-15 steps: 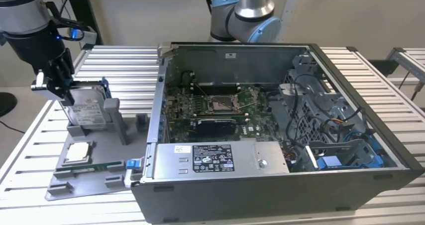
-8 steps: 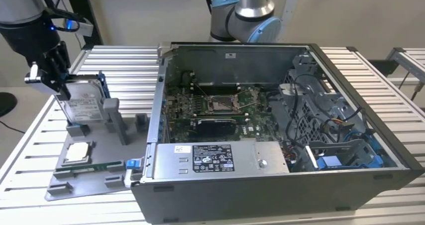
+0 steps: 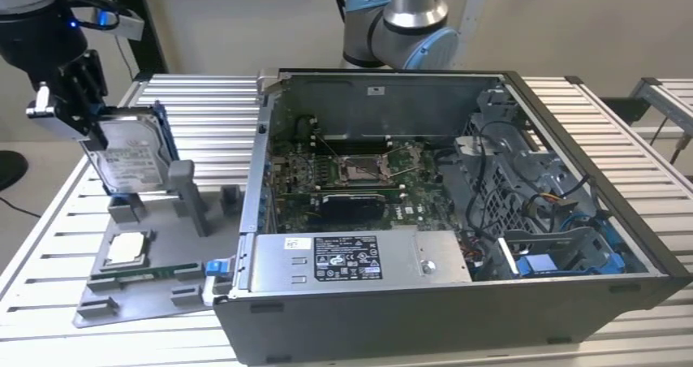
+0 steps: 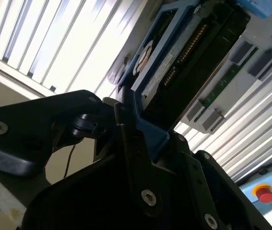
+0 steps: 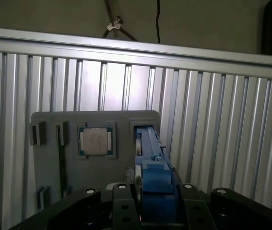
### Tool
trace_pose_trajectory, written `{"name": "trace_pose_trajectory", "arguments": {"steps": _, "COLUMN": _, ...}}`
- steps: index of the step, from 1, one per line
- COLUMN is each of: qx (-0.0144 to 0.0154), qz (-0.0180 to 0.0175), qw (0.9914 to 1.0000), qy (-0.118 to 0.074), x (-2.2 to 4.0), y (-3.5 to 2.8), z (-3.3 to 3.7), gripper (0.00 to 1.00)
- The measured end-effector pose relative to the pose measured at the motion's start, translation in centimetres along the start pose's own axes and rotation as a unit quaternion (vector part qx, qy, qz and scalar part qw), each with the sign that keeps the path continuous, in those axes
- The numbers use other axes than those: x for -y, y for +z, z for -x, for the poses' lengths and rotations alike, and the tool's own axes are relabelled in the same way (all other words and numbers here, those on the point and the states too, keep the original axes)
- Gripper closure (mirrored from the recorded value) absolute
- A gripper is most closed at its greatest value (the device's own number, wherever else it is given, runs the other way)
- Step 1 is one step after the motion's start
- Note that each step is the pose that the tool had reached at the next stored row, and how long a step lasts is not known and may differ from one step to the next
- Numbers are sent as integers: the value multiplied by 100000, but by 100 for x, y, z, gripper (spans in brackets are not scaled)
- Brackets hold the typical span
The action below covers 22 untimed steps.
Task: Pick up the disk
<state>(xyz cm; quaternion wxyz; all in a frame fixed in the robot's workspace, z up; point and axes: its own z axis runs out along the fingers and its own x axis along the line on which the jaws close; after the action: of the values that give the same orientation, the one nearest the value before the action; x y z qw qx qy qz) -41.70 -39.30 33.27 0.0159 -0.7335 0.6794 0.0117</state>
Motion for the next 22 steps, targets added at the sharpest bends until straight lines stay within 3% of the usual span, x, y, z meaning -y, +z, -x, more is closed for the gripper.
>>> {"name": "trace_pose_trajectory", "arguments": {"steps": 4, "qx": 516, "qz": -282, "qw": 99998, "qy": 3, "x": -9, "y": -64, "z": 4, "gripper": 100}}
{"name": "trace_pose_trajectory", "arguments": {"steps": 12, "qx": 481, "qz": -522, "qw": 99997, "qy": -19, "x": -9, "y": -372, "z": 15, "gripper": 100}}
{"name": "trace_pose_trajectory", "arguments": {"steps": 22, "qx": 473, "qz": -639, "qw": 99997, "qy": -25, "x": -6, "y": -802, "z": 32, "gripper": 100}}
